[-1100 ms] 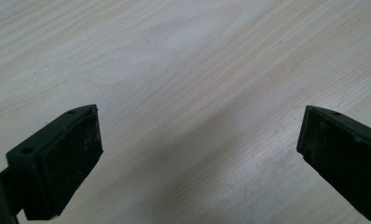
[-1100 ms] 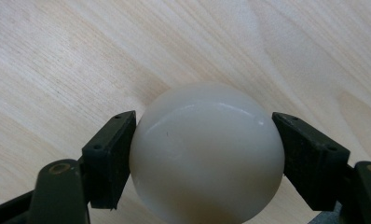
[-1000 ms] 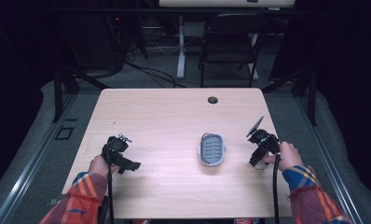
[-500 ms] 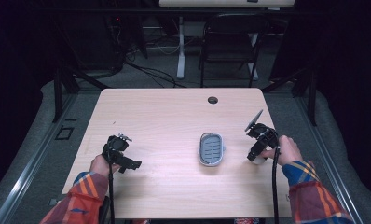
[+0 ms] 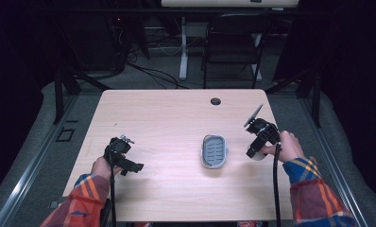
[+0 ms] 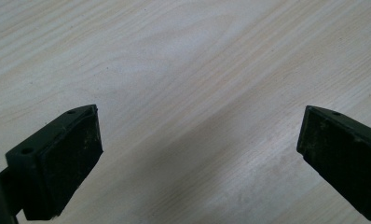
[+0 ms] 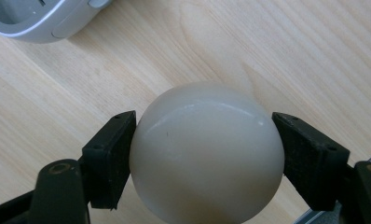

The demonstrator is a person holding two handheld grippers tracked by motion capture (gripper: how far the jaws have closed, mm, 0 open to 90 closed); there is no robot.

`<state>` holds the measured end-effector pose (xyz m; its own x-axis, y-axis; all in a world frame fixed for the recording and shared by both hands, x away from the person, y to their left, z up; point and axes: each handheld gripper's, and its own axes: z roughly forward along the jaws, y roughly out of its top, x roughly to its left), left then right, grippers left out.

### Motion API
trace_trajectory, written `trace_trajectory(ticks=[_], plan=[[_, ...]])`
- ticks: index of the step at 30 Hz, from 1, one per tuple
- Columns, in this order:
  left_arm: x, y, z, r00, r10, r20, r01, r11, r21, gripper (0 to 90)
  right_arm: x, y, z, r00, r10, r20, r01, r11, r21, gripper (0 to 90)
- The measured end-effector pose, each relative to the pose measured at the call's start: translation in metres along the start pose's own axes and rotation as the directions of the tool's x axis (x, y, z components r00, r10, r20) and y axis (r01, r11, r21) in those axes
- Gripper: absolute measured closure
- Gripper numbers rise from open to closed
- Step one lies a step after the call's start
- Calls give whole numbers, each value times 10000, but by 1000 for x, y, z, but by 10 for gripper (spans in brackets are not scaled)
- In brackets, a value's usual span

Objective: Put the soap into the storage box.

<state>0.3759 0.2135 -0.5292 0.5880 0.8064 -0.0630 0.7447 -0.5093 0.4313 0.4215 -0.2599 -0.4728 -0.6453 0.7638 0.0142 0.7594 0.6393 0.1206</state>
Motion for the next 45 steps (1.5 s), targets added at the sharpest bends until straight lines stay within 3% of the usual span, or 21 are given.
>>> trace_trajectory(ticks=[4,5,6,7,13,14,15,20,23,24,25,45], plan=[[1,0,1,10000,-32,-2,32,10000,17,0,5,5,-1,10000,-32,24,32,10000,-77,243],[0,-1,-1,10000,35,-14,-36,10000,-14,0,4,8,-5,9992,-382,65,380,9988,294,244],[0,-1,-1,10000,35,-14,-36,10000,-14,0,4,8,-5,9992,-382,65,380,9988,294,244],[0,-1,-3,10000,74,-62,-75,9999,-96,0,7,7,-4,9997,-235,21,235,9997,-38,244],[1,1,2,10000,-64,-15,64,10000,70,0,9,12,-11,9997,-228,94,229,9997,-110,244],[1,1,2,10000,-77,-5,77,9999,72,0,11,15,-16,9990,-403,176,402,9992,60,244],[-1,1,0,10000,-27,13,27,10000,12,0,13,17,-22,9989,-426,218,428,9990,-116,244],[-1,1,2,10000,-6,46,5,10000,56,0,17,24,-29,9977,-591,343,592,9982,-16,244],[-1,0,-1,10000,55,-6,-55,10000,-47,0,22,28,-30,9965,-780,286,781,9969,-6,244],[-1,0,0,10000,41,16,-41,10000,-46,0,24,29,-29,9967,-752,302,760,9968,-245,244],[-1,0,0,10000,24,23,-24,10000,-10,0,26,33,-30,9963,-791,337,793,9968,-60,244],[0,1,0,9998,127,133,-127,9999,31,0,39,58,-26,9916,-1252,316,1254,9921,-32,244]])
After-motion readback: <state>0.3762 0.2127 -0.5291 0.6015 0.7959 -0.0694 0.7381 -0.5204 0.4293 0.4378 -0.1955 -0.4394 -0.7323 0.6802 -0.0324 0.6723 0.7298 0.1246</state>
